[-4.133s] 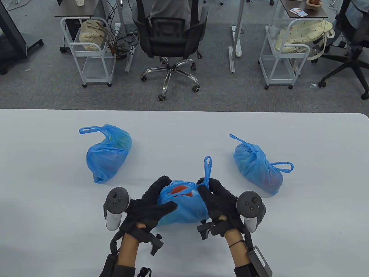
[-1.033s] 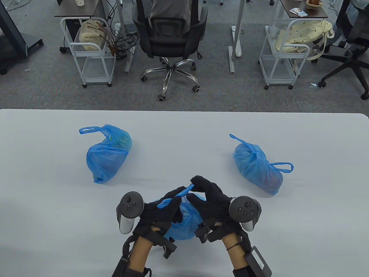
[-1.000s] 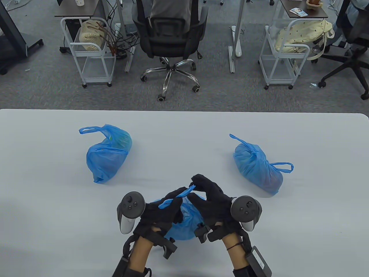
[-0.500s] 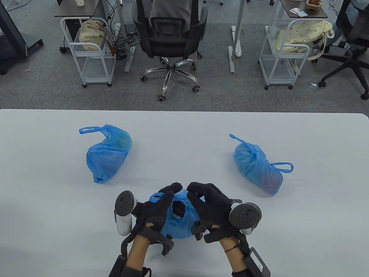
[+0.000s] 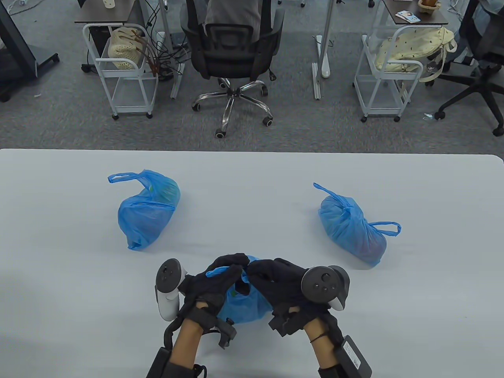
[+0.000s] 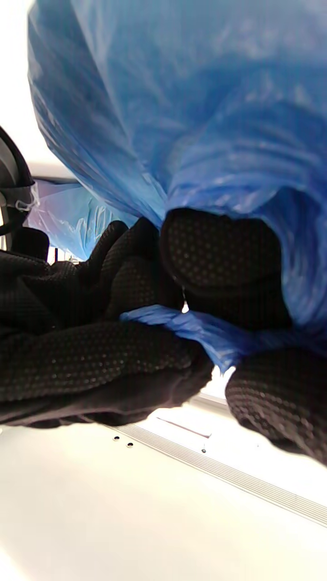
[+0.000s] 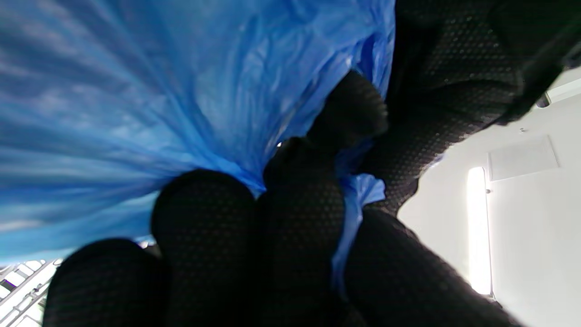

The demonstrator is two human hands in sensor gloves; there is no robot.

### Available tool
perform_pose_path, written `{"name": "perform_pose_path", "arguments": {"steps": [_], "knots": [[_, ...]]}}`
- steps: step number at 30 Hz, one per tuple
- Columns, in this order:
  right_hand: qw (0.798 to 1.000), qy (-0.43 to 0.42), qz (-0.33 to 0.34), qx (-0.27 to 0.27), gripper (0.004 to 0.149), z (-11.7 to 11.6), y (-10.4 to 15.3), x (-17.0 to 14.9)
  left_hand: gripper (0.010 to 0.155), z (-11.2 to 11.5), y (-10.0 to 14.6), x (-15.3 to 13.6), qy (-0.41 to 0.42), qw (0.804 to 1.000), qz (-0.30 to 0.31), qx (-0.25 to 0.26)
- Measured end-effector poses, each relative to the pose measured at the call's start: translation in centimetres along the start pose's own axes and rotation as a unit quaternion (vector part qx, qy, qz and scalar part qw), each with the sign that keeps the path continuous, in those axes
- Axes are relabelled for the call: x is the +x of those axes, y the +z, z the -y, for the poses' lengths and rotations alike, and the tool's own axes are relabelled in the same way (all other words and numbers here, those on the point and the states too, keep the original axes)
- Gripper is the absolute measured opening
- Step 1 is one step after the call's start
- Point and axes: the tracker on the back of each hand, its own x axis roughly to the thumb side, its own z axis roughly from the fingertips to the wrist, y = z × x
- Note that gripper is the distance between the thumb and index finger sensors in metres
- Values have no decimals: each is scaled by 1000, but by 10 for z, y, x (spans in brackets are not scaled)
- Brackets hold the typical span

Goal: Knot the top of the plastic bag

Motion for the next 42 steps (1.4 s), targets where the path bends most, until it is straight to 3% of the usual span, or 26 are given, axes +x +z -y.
{"name": "perform_pose_path", "arguments": {"steps": [6,9,12,15,18,20,23,28,30,35,37,42], "knots": [[999,-29,-19,33,37,0,0,-7,37,-1,1,5,-29,999,13,18],[995,-86,-36,-31,42,7,3,-18,37,0,1,7,-30,999,18,13],[993,-77,-49,-73,41,16,7,-24,37,3,0,8,-38,999,25,-4],[995,-63,-74,-12,49,12,5,-29,37,7,-2,10,-44,998,31,-32],[983,-86,-99,130,64,-5,4,-34,37,9,-2,12,-53,997,35,-49],[980,-82,-115,141,62,-11,4,-32,37,10,-2,13,-62,996,37,-53],[993,-1,-81,83,50,-11,0,-25,37,10,-1,19,-126,991,39,-39],[993,-8,-86,81,49,-10,2,-24,36,8,6,31,-247,966,79,24],[992,-4,-87,90,49,-11,1,-25,36,9,9,35,-306,945,94,63],[991,-4,-87,104,49,-15,1,-23,36,24,19,45,-498,838,160,159],[990,-2,-85,109,50,-16,0,-23,35,28,20,48,-520,819,174,170],[989,-33,-97,105,51,-14,3,-30,35,25,21,45,-488,837,174,176]]}}
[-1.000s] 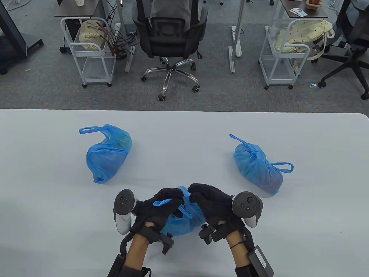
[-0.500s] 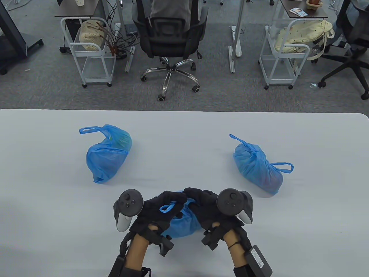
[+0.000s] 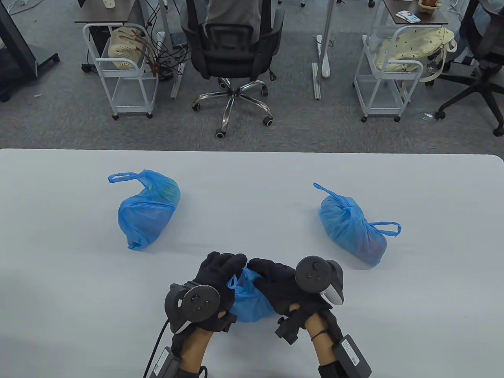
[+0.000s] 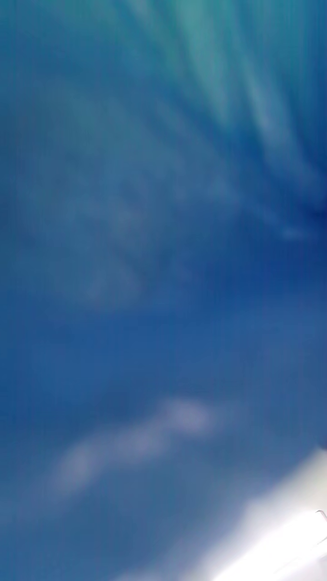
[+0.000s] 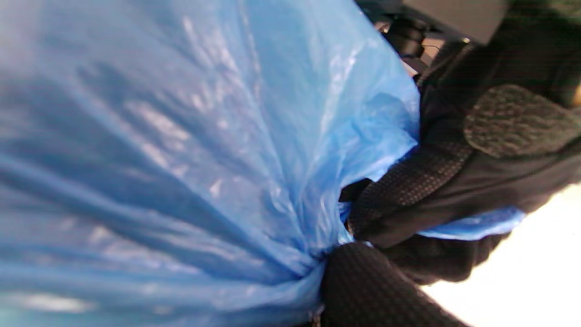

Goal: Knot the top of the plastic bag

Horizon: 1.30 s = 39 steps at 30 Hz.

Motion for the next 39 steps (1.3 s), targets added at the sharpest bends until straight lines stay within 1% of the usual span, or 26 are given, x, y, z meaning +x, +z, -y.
{"name": "perform_pose_path", "arguments": {"steps": [3,6,8,10,12,14,17,19,21,22,25,27,29,34,36,37,39], "knots": [[1000,-26,-2,6,51,0,-1,-3,35,0,0,0,-5,1000,-2,9],[1000,-22,-4,7,52,0,-1,-4,35,2,0,2,-28,1000,5,8],[999,-35,-10,5,52,-1,-1,-5,35,2,1,2,-10,1000,5,6],[998,-59,-23,-8,55,0,-1,-7,35,1,0,0,31,1000,0,6],[997,-69,-33,-34,58,1,0,-10,35,1,0,-5,87,996,-12,4],[995,-63,-46,-64,60,5,2,-12,35,2,1,-9,152,988,-23,3],[996,-54,-54,-54,60,7,2,-13,35,3,0,-10,186,982,-19,-6],[998,-43,-43,-30,68,5,1,-15,35,6,-1,-10,214,976,-14,-28],[999,-21,-38,-24,71,4,2,-15,35,8,-1,-11,234,971,-13,-39],[999,-11,-30,-35,69,4,2,-14,36,9,-2,-10,243,969,-12,-53],[997,-6,1,-79,44,7,2,-9,36,13,-3,-11,256,964,-20,-70],[995,-2,6,-97,39,9,3,-8,36,14,-4,-14,269,960,-28,-76],[993,3,15,-114,37,10,5,-7,37,16,-3,-17,282,955,-41,-84],[992,9,33,-125,38,14,5,-7,43,18,-3,-24,304,946,-71,-89],[987,4,43,-152,38,18,9,-8,45,16,-2,-27,309,944,-86,-80],[983,-4,53,-177,38,22,10,-7,45,15,-1,-29,307,944,-95,-78],[977,-14,68,-204,38,26,12,-6,48,14,-2,-31,298,946,-102,-75]]}}
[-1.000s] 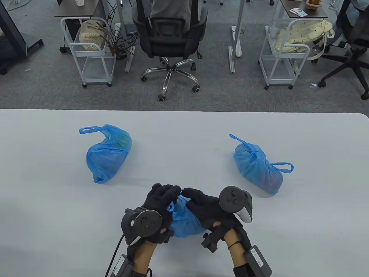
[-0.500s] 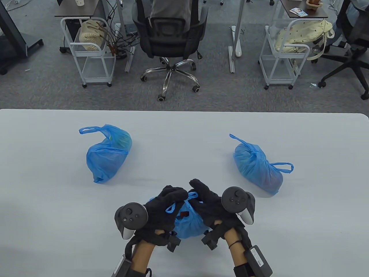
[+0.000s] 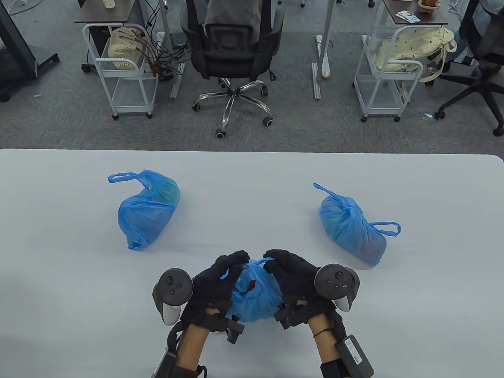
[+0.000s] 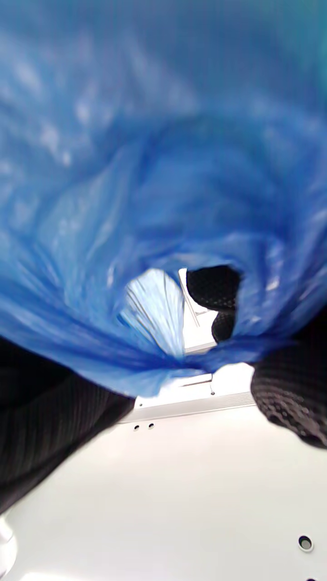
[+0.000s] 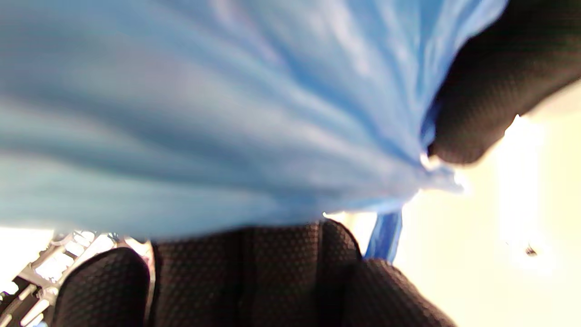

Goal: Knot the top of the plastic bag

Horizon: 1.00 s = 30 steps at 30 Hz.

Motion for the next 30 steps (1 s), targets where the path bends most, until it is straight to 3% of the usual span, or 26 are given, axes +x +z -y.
{"name": "perform_pose_path", "arguments": {"steps": [11,24,30], "knots": [[999,31,-4,-41,40,8,1,0,49,-8,1,-4,-38,997,-49,34],[980,187,-25,-57,40,19,1,-12,48,-11,0,-8,-216,968,-120,49],[967,250,-14,-48,40,17,2,-12,48,-12,1,-14,-230,959,-157,45]]}}
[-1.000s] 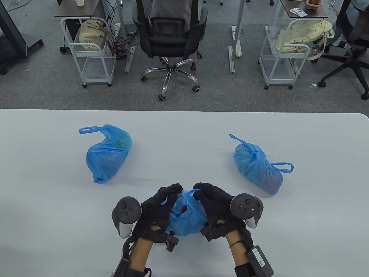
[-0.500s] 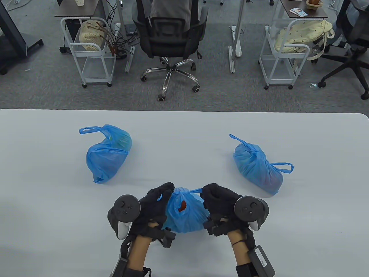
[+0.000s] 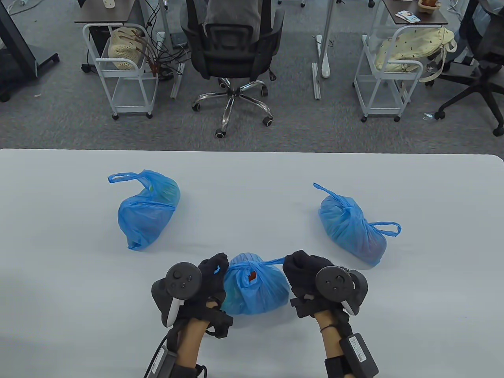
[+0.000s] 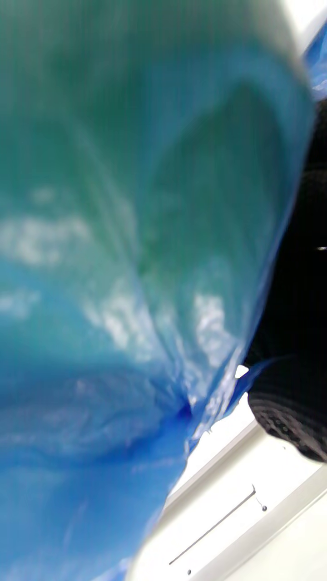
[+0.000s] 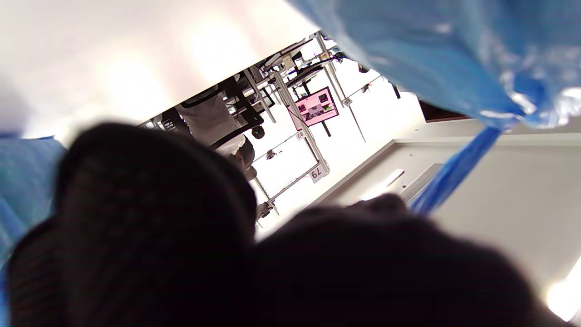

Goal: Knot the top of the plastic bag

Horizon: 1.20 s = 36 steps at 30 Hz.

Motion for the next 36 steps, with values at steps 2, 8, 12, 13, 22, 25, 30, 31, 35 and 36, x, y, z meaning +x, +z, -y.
{"name": "perform_pose_path", "arguments": {"steps": [2,8,12,13,22,25,30,31,35,36], "knots": [[999,34,11,2,40,-1,0,1,48,0,-1,-3,-7,1000,-9,-6],[999,35,-1,-5,41,1,0,-1,48,0,-4,-7,-23,999,-30,-15],[997,71,3,2,41,1,1,-4,47,1,-4,-9,-47,998,-38,-25],[997,77,4,4,41,1,1,-5,47,2,-4,-9,-55,997,-39,-25],[995,89,-21,29,41,-5,0,-12,46,-2,-8,-18,-129,989,-73,-27],[994,103,-3,28,41,-6,0,-7,46,-4,-6,-17,-122,990,-62,-22],[989,141,39,6,41,-1,3,-1,46,-12,1,-6,-106,994,-10,37],[991,132,37,3,41,-1,3,-1,45,-12,2,-3,-95,994,2,47],[994,103,42,-11,41,0,5,1,44,-14,10,14,-88,990,80,74],[994,103,46,-12,41,1,5,2,43,-14,11,19,-94,988,98,77]]}}
